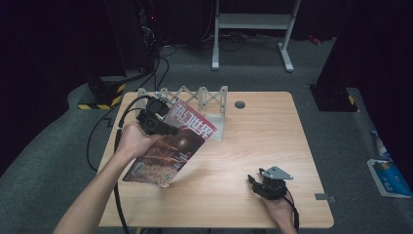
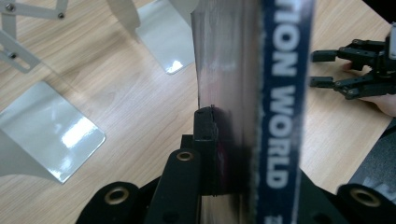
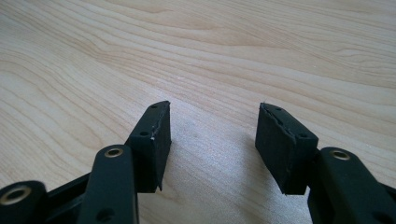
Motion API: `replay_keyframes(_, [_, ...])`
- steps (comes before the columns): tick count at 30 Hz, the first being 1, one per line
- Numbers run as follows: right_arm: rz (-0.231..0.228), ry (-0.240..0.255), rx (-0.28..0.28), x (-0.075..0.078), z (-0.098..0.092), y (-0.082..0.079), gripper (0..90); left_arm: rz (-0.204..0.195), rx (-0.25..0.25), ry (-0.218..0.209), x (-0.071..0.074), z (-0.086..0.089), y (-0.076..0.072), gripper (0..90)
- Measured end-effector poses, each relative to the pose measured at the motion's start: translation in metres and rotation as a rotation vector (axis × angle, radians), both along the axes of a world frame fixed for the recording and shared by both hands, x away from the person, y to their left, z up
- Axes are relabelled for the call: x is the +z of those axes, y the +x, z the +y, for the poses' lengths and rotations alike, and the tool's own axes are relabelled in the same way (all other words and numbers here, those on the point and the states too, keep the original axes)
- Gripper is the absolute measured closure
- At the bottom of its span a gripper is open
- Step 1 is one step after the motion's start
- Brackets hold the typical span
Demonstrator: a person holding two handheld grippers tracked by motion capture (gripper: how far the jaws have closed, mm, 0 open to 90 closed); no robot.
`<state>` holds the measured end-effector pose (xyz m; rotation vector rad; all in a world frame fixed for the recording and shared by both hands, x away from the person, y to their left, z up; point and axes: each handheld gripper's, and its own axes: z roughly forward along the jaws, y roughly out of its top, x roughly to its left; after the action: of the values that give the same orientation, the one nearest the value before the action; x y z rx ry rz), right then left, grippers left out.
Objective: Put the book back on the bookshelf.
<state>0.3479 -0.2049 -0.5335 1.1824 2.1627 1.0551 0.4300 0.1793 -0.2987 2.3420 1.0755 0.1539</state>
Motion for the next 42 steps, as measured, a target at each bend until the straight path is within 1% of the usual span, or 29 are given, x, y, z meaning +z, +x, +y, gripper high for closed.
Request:
replay_keyframes(11, [0.003,0.002,-0.003,0.0,0.0,0.0,45.5,0.023,0.041,0.035,0.004,0.013,0.013,83.5])
replay_keyframes(21, [0.002,0.002,-0.002,0.0,0.0,0.0,45.5,0.048,0.067,0.068,0.004,0.022,0.023,83.1])
replay_keyframes(26, [0.003,0.005,-0.003,0.0,0.0,0.0,45.5,0.051,0.083,0.077,0.005,0.026,0.029,83.0])
replay_keyframes(29, [0.002,0.005,-0.004,0.0,0.0,0.0,45.4,0.06,0.094,0.075,0.004,0.029,0.033,83.0])
replay_keyframes(31, [0.003,0.005,-0.004,0.0,0.0,0.0,45.3,0.067,0.105,0.075,0.003,0.032,0.035,83.0])
replay_keyframes(36, [0.001,0.003,-0.003,0.0,0.0,0.0,45.3,0.086,0.123,0.093,0.003,0.039,0.042,82.8])
replay_keyframes(42, [-0.001,0.001,-0.002,0.0,0.0,0.001,45.1,0.111,0.158,0.087,0.003,0.049,0.05,82.8])
